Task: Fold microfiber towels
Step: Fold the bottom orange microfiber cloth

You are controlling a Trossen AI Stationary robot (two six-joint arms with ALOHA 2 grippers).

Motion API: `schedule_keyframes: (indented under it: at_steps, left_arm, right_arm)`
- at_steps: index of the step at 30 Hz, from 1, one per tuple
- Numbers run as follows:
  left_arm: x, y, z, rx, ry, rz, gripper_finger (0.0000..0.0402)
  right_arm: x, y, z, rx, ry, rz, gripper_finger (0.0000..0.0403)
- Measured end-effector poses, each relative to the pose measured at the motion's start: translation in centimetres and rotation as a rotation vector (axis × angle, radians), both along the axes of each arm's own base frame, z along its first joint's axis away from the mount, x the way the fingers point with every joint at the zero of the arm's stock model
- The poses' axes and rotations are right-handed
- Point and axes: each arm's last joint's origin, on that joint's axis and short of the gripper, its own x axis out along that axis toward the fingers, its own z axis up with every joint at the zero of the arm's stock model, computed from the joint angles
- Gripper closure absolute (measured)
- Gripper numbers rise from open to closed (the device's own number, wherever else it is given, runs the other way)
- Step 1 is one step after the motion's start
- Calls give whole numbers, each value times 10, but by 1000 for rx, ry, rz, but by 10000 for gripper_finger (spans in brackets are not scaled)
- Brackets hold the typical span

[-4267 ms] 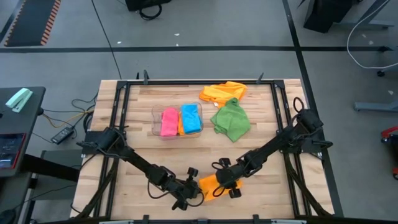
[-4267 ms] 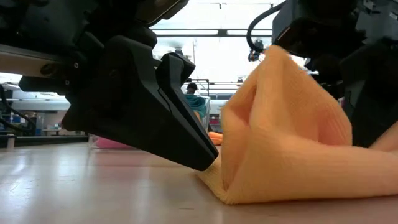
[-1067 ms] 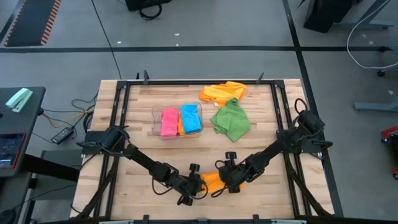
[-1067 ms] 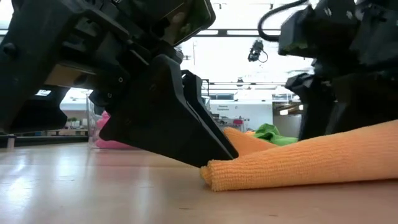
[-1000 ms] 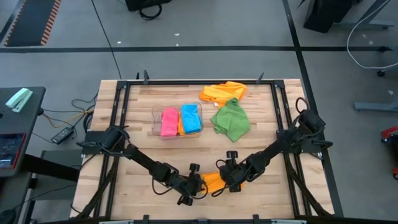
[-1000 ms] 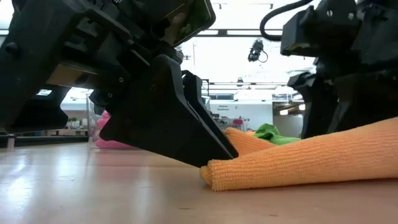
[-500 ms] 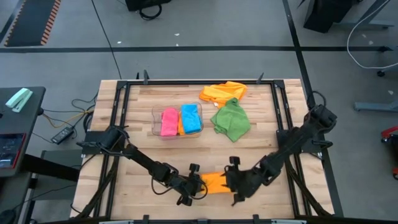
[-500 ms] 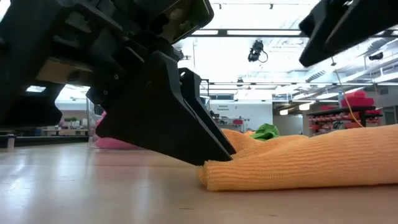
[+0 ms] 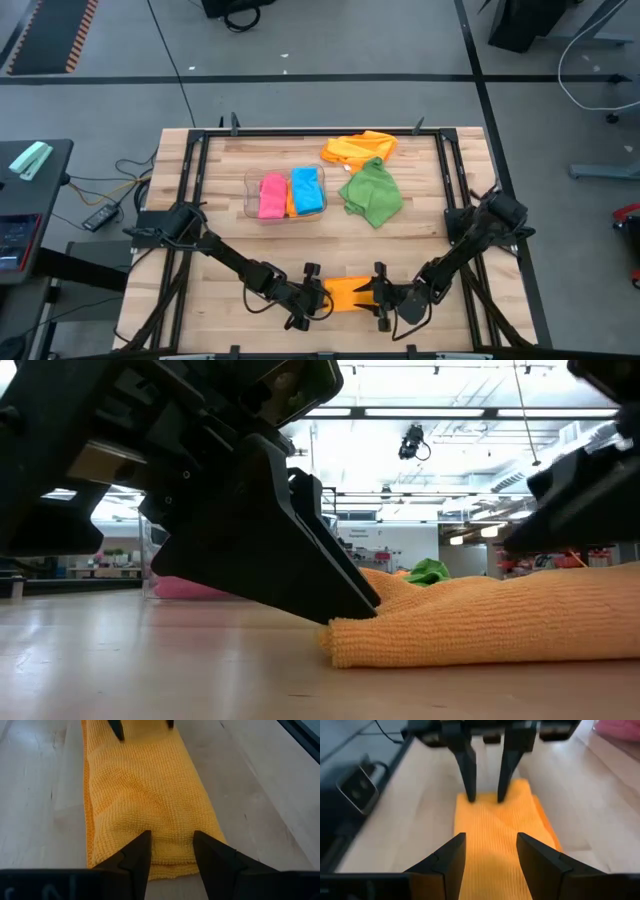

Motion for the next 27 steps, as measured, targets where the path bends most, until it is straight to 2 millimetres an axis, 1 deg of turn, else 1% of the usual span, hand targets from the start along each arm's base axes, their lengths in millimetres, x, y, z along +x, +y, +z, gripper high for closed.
schedule_keyframes:
  at_steps: [5, 7, 10, 12, 15, 18, 20, 22, 24, 27]
  left_arm:
    - [0, 0, 0, 1, 0, 1, 244]
    - [0, 0, 0, 2, 1, 1, 242]
    - [-1, 0, 3, 18, 0, -25, 242]
    - [-1, -1, 10, 7, -13, -68, 245]
    - [0, -3, 24, -27, -63, -114, 253]
    - [5, -4, 30, -60, -137, -115, 260]
    - [12, -1, 31, -103, -202, -93, 261]
    - [18, 5, 25, -128, -218, -62, 254]
    - [24, 11, 15, -152, -215, -39, 241]
    - [30, 19, -2, -195, -176, -53, 220]
  right_arm:
    - [3, -1, -22, -29, 17, -14, 219]
    - [2, -1, -32, -18, 38, -22, 219]
    - [3, 0, -40, 7, 34, -48, 219]
    - [3, 0, -41, 10, 34, -51, 219]
    - [2, 0, -37, 5, 43, -32, 219]
    - [2, -1, -33, -19, 54, -6, 219]
    - [2, -1, -32, -26, 54, 1, 219]
    - [3, -2, -32, -20, 54, -6, 219]
    - [3, -2, -32, -7, 56, -8, 219]
    - [3, -2, -32, -4, 56, -9, 219]
